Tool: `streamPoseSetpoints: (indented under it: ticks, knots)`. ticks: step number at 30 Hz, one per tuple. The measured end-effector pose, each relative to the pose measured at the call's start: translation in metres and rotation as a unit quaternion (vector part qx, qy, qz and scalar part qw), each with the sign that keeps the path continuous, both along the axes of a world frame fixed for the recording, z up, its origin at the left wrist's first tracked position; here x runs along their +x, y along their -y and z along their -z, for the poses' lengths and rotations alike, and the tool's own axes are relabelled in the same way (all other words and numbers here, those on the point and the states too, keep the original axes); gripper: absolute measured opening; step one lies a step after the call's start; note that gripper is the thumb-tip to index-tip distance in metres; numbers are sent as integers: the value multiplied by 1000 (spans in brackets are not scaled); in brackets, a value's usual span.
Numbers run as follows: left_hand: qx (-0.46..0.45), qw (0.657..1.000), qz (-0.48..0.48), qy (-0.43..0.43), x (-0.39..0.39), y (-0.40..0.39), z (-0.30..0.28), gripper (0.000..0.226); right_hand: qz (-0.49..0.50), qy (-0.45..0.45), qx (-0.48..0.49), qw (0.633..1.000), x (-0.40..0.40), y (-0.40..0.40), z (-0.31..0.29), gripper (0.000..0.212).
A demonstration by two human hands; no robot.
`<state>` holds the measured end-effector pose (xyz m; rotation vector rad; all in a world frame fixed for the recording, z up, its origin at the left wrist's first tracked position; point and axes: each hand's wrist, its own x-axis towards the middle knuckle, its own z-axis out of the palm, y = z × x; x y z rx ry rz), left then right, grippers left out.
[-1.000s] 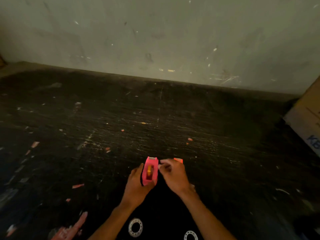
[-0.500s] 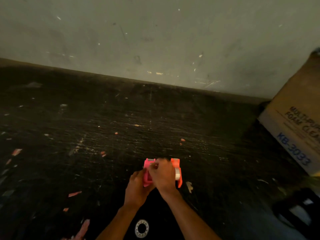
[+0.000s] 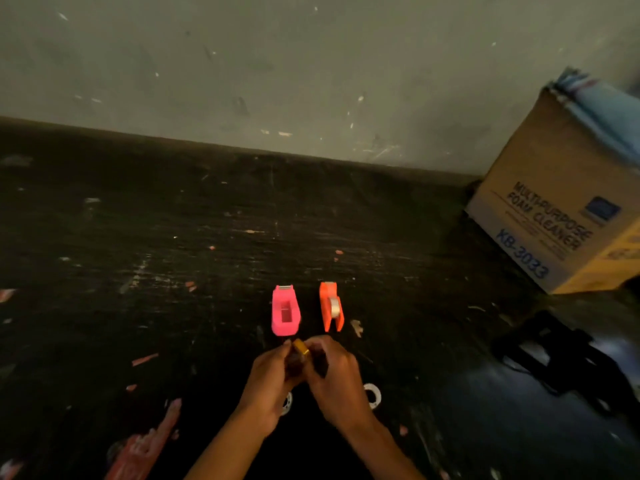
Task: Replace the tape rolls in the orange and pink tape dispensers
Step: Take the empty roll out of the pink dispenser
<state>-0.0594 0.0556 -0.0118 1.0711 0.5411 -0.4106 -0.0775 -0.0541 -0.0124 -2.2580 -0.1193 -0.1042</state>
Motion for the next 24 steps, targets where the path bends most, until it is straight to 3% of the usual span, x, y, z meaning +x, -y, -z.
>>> streamPoseSetpoints:
  ticks: [5, 10, 14, 19, 24]
  knots:
    - [16, 999, 34, -12, -15, -8, 2, 32, 49, 18, 78, 996, -22, 4, -4, 9]
    - [18, 998, -3, -53, -24, -29, 6, 34, 8, -53, -110, 993, -27, 25, 17, 23]
    - [-3, 999, -36, -10, -34, -49, 5, 34, -72, -36, -194, 978, -32, 20, 40, 23]
    - [-7, 997, -74, 6, -49, -67, -2, 15, -93, -9, -242, 966, -30, 19, 54, 19]
    - [-38, 992, -116, -24, -49, -79, 9, 25, -101, -2, -197, 975, -15, 13, 39, 27]
